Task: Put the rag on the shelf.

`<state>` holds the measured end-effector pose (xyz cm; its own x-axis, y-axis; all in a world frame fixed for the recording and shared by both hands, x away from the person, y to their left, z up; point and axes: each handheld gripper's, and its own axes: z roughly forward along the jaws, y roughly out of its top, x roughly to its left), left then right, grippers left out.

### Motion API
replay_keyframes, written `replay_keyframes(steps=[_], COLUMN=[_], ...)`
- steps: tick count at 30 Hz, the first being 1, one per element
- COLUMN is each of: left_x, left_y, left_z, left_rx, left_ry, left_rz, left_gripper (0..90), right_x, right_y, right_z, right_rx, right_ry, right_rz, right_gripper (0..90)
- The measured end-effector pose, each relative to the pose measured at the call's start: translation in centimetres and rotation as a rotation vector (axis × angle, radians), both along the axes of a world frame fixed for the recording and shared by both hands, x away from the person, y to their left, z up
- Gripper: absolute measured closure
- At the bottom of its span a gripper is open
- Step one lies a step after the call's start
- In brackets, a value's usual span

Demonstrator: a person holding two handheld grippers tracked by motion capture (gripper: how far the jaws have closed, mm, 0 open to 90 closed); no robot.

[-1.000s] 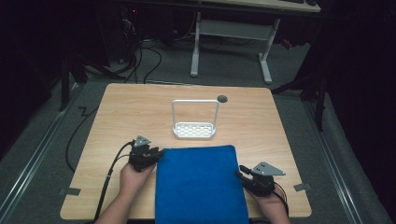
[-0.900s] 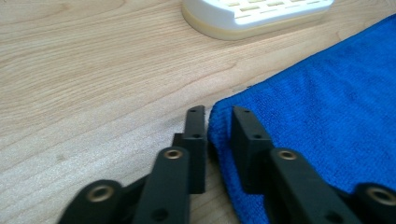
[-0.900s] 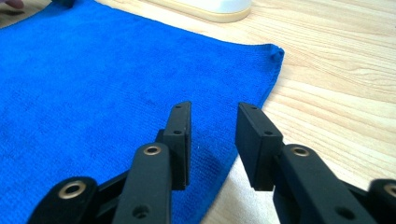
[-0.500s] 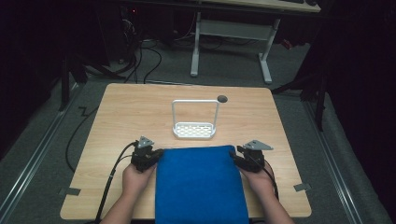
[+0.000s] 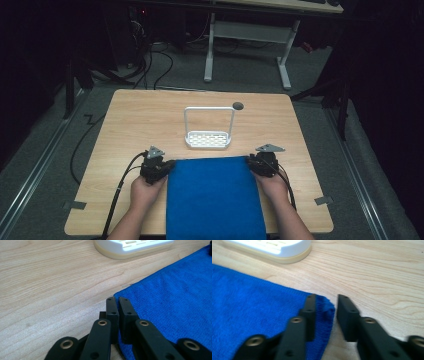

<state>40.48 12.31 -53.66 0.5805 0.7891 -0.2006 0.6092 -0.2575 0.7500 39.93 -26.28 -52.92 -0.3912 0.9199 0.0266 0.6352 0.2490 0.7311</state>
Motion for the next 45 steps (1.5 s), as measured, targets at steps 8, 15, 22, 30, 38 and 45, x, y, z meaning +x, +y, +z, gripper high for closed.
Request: replay_keyframes(steps=[8, 15, 22, 30, 38, 45], left_x=[-0.2, -1.0, -2.1, -3.1, -4.2, -4.8], left_y=[0.1, 0.4, 0.7, 1.3, 1.0, 1.5], left_z=[0.1, 0.4, 1.6, 3.8, 5.9, 8.3], left_rx=[0.002, -0.028, -0.09, -0.135, -0.175, -0.224], left_ry=[-0.014, -0.075, -0.162, -0.259, -0.317, -0.358], left_rz=[-0.008, -0.018, 0.007, 0.043, 0.042, 0.037], left_gripper=[87.7, 88.2, 88.2, 88.2, 88.4, 88.6], right_x=[-1.6, -3.3, -4.3, -5.3, -6.3, -6.8], right_y=[1.0, 1.1, 1.2, 1.1, 1.3, 1.3], right_z=[0.2, 1.3, 2.3, 4.2, 6.2, 8.5], right_rx=[-0.029, -0.001, 0.032, 0.084, 0.103, 0.14], right_ry=[-0.061, -0.17, -0.245, -0.348, -0.433, -0.507], right_rz=[0.054, 0.057, 0.075, 0.077, 0.059, 0.063], right_gripper=[88.4, 88.5, 88.5, 88.5, 88.5, 88.6])
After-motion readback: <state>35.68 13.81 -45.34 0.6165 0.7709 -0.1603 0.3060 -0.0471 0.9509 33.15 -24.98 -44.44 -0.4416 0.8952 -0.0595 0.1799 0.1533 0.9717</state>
